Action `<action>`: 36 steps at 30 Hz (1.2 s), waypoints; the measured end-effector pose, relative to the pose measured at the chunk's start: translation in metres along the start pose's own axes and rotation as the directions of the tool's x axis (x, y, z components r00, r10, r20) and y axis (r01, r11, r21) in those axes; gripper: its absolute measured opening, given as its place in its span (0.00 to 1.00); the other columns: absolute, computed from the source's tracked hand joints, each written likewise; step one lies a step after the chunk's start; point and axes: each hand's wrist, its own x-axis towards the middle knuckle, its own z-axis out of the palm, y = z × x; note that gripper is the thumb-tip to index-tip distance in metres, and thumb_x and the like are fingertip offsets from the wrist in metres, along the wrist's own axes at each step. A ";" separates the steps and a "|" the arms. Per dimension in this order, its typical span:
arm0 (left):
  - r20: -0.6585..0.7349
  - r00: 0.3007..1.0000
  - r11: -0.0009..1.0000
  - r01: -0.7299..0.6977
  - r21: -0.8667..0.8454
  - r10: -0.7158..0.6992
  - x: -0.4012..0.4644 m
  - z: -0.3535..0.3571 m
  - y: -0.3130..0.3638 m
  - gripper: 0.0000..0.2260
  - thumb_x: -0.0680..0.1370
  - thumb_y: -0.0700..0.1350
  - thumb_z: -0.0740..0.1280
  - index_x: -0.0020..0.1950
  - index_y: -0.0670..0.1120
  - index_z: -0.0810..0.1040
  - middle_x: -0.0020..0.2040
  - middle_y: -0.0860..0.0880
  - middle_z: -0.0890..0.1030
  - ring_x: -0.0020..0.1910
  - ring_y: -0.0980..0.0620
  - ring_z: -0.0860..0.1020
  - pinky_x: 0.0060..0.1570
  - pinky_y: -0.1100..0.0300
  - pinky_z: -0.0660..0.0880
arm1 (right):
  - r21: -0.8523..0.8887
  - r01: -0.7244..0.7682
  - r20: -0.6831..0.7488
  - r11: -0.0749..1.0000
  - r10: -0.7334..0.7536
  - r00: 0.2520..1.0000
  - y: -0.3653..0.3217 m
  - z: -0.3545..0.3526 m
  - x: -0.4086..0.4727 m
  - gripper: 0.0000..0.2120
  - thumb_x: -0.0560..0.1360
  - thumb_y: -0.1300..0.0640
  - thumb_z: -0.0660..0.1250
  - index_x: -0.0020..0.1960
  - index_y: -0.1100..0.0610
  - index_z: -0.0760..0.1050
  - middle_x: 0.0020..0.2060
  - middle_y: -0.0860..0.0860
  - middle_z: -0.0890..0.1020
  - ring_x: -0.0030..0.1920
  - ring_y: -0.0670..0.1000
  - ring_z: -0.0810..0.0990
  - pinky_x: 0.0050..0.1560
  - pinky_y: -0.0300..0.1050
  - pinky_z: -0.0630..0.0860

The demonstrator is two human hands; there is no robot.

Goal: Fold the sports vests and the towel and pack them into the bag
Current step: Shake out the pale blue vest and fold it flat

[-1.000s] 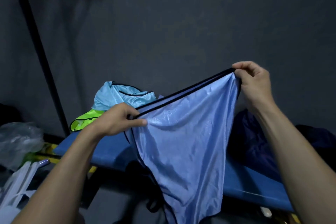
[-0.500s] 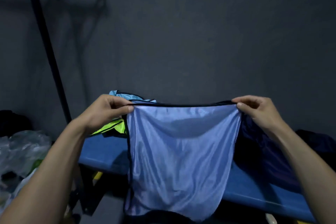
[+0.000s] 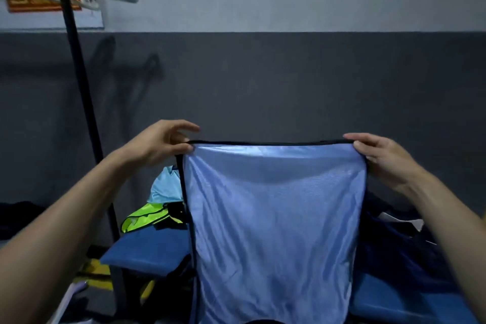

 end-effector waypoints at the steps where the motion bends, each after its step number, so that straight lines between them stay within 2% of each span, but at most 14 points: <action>1: -0.039 0.999 0.996 0.000 0.090 0.004 0.001 -0.002 0.003 0.13 0.76 0.40 0.75 0.60 0.49 0.82 0.46 0.51 0.87 0.45 0.63 0.82 0.54 0.60 0.78 | -0.013 0.034 -0.020 0.999 -0.034 0.999 -0.004 -0.001 -0.001 0.11 0.81 0.65 0.64 0.59 0.57 0.81 0.45 0.54 0.83 0.39 0.47 0.82 0.37 0.35 0.80; 4: -0.101 0.995 0.977 0.033 0.212 -0.011 0.000 -0.003 0.011 0.04 0.75 0.40 0.76 0.45 0.49 0.85 0.40 0.53 0.86 0.37 0.64 0.80 0.46 0.59 0.80 | -0.072 0.112 -0.078 0.991 -0.117 0.990 -0.015 -0.003 -0.007 0.10 0.79 0.66 0.68 0.57 0.56 0.81 0.43 0.50 0.84 0.38 0.40 0.83 0.39 0.31 0.78; 6: -0.043 0.992 0.992 0.112 -0.056 -0.115 -0.003 -0.003 0.014 0.05 0.76 0.38 0.75 0.41 0.46 0.85 0.40 0.48 0.85 0.40 0.54 0.80 0.43 0.61 0.81 | -0.069 0.118 -0.111 0.991 -0.125 0.986 -0.018 -0.008 -0.009 0.09 0.78 0.66 0.69 0.55 0.55 0.82 0.41 0.46 0.86 0.41 0.40 0.83 0.41 0.30 0.78; 9: 0.194 0.964 0.867 0.251 -0.430 -0.183 -0.010 -0.007 0.020 0.04 0.75 0.38 0.72 0.45 0.43 0.87 0.43 0.44 0.83 0.39 0.53 0.79 0.40 0.66 0.79 | -0.012 0.110 -0.120 0.994 -0.111 0.987 -0.021 -0.016 -0.017 0.08 0.77 0.66 0.69 0.53 0.56 0.81 0.37 0.45 0.86 0.38 0.40 0.83 0.39 0.30 0.78; 13: 0.440 0.896 0.782 0.309 -0.542 -0.050 -0.013 -0.011 0.016 0.17 0.70 0.49 0.80 0.50 0.39 0.85 0.45 0.43 0.83 0.39 0.55 0.81 0.42 0.65 0.80 | 0.094 0.061 -0.063 0.994 -0.055 0.996 -0.021 -0.025 -0.027 0.13 0.75 0.63 0.69 0.59 0.60 0.77 0.31 0.44 0.82 0.27 0.38 0.78 0.33 0.30 0.76; 16: 0.440 0.898 0.766 0.267 -0.584 0.023 -0.010 -0.009 0.004 0.26 0.64 0.54 0.84 0.49 0.37 0.82 0.43 0.42 0.79 0.38 0.53 0.79 0.42 0.63 0.78 | 0.088 -0.001 -0.020 0.996 0.003 1.000 -0.019 -0.028 -0.030 0.16 0.78 0.60 0.70 0.65 0.60 0.75 0.27 0.41 0.79 0.24 0.38 0.75 0.31 0.30 0.74; 19: 0.381 0.924 0.688 0.250 -0.681 0.042 -0.003 -0.003 -0.006 0.37 0.63 0.54 0.85 0.54 0.28 0.75 0.44 0.40 0.79 0.38 0.51 0.80 0.42 0.61 0.80 | 0.074 -0.027 0.030 0.997 0.025 0.999 -0.013 -0.032 -0.022 0.38 0.56 0.46 0.87 0.61 0.57 0.79 0.39 0.45 0.86 0.38 0.40 0.84 0.39 0.33 0.80; 21: 0.332 0.942 0.666 0.220 -0.713 0.044 0.003 0.000 -0.011 0.38 0.64 0.55 0.84 0.56 0.29 0.72 0.43 0.41 0.74 0.36 0.52 0.76 0.39 0.63 0.77 | 0.098 -0.033 0.062 0.995 0.027 0.998 -0.008 -0.032 -0.016 0.26 0.71 0.53 0.78 0.65 0.58 0.76 0.35 0.44 0.84 0.34 0.39 0.82 0.39 0.32 0.80; 22: 0.314 0.948 0.667 0.209 -0.715 0.039 0.007 0.000 -0.014 0.37 0.64 0.56 0.84 0.55 0.31 0.71 0.41 0.43 0.72 0.35 0.54 0.74 0.38 0.64 0.75 | 0.111 -0.041 0.069 0.993 0.034 0.997 -0.009 -0.030 -0.015 0.17 0.79 0.60 0.68 0.67 0.59 0.73 0.29 0.43 0.82 0.30 0.38 0.80 0.38 0.31 0.79; 24: 0.284 0.959 0.668 0.202 -0.717 0.016 0.012 -0.002 -0.018 0.35 0.63 0.56 0.85 0.52 0.34 0.72 0.37 0.46 0.75 0.33 0.57 0.75 0.37 0.66 0.76 | 0.056 -0.065 0.076 0.996 0.061 0.995 -0.008 -0.028 -0.014 0.13 0.83 0.66 0.58 0.66 0.61 0.72 0.25 0.42 0.79 0.25 0.38 0.77 0.35 0.30 0.78; 28: 0.245 0.969 0.745 0.178 -0.643 -0.020 0.022 -0.006 -0.025 0.29 0.58 0.59 0.85 0.49 0.42 0.85 0.43 0.48 0.83 0.40 0.57 0.81 0.42 0.67 0.80 | -0.027 -0.121 0.156 0.992 0.124 0.980 -0.003 -0.034 -0.005 0.15 0.78 0.67 0.63 0.63 0.61 0.76 0.41 0.47 0.86 0.39 0.42 0.84 0.40 0.35 0.80; 31: 0.226 0.973 0.886 0.146 -0.441 -0.048 0.028 -0.008 -0.032 0.29 0.61 0.64 0.82 0.48 0.42 0.85 0.46 0.44 0.84 0.44 0.54 0.80 0.45 0.66 0.80 | -0.024 -0.118 0.172 0.993 0.121 0.978 0.003 -0.037 0.006 0.17 0.73 0.64 0.66 0.61 0.58 0.78 0.45 0.49 0.86 0.44 0.44 0.85 0.43 0.37 0.81; 34: 0.219 0.976 0.952 0.055 -0.301 0.013 0.024 0.002 -0.031 0.12 0.77 0.50 0.75 0.50 0.41 0.86 0.49 0.39 0.86 0.47 0.50 0.83 0.50 0.61 0.81 | -0.003 -0.123 0.183 0.992 0.122 0.976 0.012 -0.036 0.014 0.16 0.72 0.63 0.66 0.60 0.58 0.78 0.44 0.50 0.86 0.42 0.45 0.85 0.41 0.37 0.82; 36: 0.223 0.975 0.953 0.063 -0.296 0.005 0.022 0.009 -0.034 0.09 0.77 0.45 0.72 0.50 0.40 0.86 0.48 0.40 0.86 0.46 0.50 0.84 0.48 0.63 0.80 | -0.016 -0.128 0.153 0.992 0.129 0.980 0.020 -0.036 0.021 0.18 0.71 0.63 0.68 0.61 0.59 0.78 0.44 0.51 0.86 0.42 0.46 0.85 0.41 0.37 0.82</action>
